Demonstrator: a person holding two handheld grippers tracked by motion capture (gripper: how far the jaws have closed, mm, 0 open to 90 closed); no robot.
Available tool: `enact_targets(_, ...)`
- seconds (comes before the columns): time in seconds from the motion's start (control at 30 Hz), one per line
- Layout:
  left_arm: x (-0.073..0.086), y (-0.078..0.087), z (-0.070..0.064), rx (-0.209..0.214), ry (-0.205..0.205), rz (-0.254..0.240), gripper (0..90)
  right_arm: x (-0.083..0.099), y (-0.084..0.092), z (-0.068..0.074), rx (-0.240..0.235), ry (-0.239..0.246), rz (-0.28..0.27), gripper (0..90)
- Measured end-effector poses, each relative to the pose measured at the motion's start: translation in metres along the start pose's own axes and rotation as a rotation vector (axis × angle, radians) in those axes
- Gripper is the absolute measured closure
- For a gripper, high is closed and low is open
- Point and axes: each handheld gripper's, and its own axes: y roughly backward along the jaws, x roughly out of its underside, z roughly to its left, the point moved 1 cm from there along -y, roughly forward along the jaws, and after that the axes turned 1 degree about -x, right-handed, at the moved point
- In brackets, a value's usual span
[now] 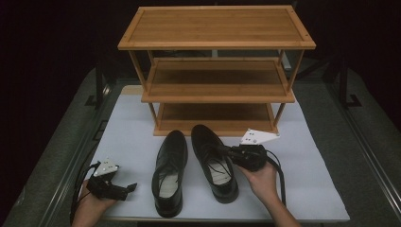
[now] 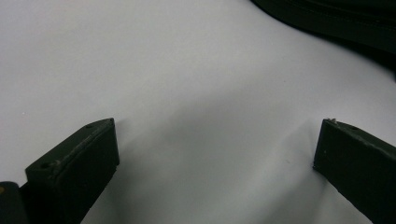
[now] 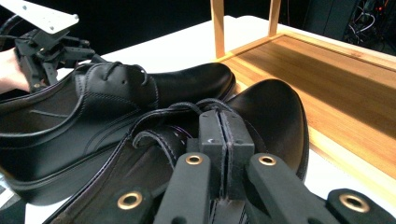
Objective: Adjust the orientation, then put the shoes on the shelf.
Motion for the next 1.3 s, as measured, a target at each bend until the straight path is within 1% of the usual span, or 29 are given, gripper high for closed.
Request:
enact_targets(0.03,0.000,0.000,0.000,0.000,0.000,0.000,0.0,0.000,-0.001,-0.001,-0.010,-0.009,-0.007,88.5)
enact_targets(0.1,0.000,0.000,0.000,0.000,0.000,0.000,0.0,0.000,0.000,-0.001,-0.003,-0.004,-0.005,88.4)
enact_targets(0.2,0.000,0.000,0.000,0.000,0.000,0.001,0.0,0.003,0.001,-0.002,-0.006,-0.011,-0.007,88.2)
enact_targets(0.37,0.000,0.000,0.000,0.000,0.000,0.001,0.0,0.006,0.003,-0.002,0.040,0.023,0.033,86.3)
enact_targets(0.4,0.000,0.000,0.000,0.000,0.000,0.001,0.0,0.007,0.004,-0.004,0.032,0.020,0.038,84.3)
enact_targets(0.43,0.000,0.000,0.000,0.000,-0.001,0.001,0.0,0.007,0.005,-0.005,0.018,0.006,0.036,82.4)
enact_targets(0.53,0.000,0.000,0.000,-0.001,0.000,0.001,0.0,0.007,0.005,-0.005,0.012,0.018,0.051,75.8)
enact_targets(0.67,-0.001,0.000,0.000,-0.003,-0.002,0.002,0.0,0.005,0.006,-0.005,0.013,0.010,0.060,59.4)
enact_targets(0.73,-0.002,0.000,-0.001,-0.002,0.016,0.000,0.0,0.004,0.008,-0.005,0.009,0.001,0.059,53.7)
enact_targets(0.8,-0.005,0.002,-0.001,0.017,0.027,-0.019,0.0,0.003,0.010,-0.006,0.012,-0.006,0.063,46.9)
enact_targets(0.83,-0.007,0.002,-0.003,0.019,0.025,-0.030,0.0,0.002,0.010,-0.006,0.019,-0.006,0.067,42.5)
enact_targets(0.87,-0.009,0.004,-0.005,0.018,0.023,-0.037,0.0,0.001,0.010,-0.006,0.027,-0.004,0.075,40.0)
enact_targets(0.93,-0.014,0.007,-0.008,0.023,0.019,-0.051,0.0,0.001,0.009,-0.006,0.020,-0.002,0.085,37.9)
enact_targets(1.07,-0.024,0.012,-0.015,0.050,0.025,-0.079,0.0,-0.001,0.007,-0.005,0.013,-0.002,0.085,34.2)
enact_targets(1.13,-0.031,0.016,-0.018,0.065,0.017,-0.084,0.0,-0.002,0.007,-0.005,0.011,-0.006,0.086,32.8)
enact_targets(1.17,-0.034,0.019,-0.020,0.071,0.019,-0.094,0.0,-0.002,0.007,-0.005,0.010,-0.008,0.088,31.9)
enact_targets(1.23,-0.042,0.025,-0.023,0.109,0.030,-0.126,0.0,-0.003,0.007,-0.005,0.010,-0.010,0.093,30.3)
enact_targets(1.3,-0.050,0.031,-0.027,0.133,0.030,-0.153,6.8,-0.004,0.007,-0.006,0.005,-0.012,0.098,29.2)
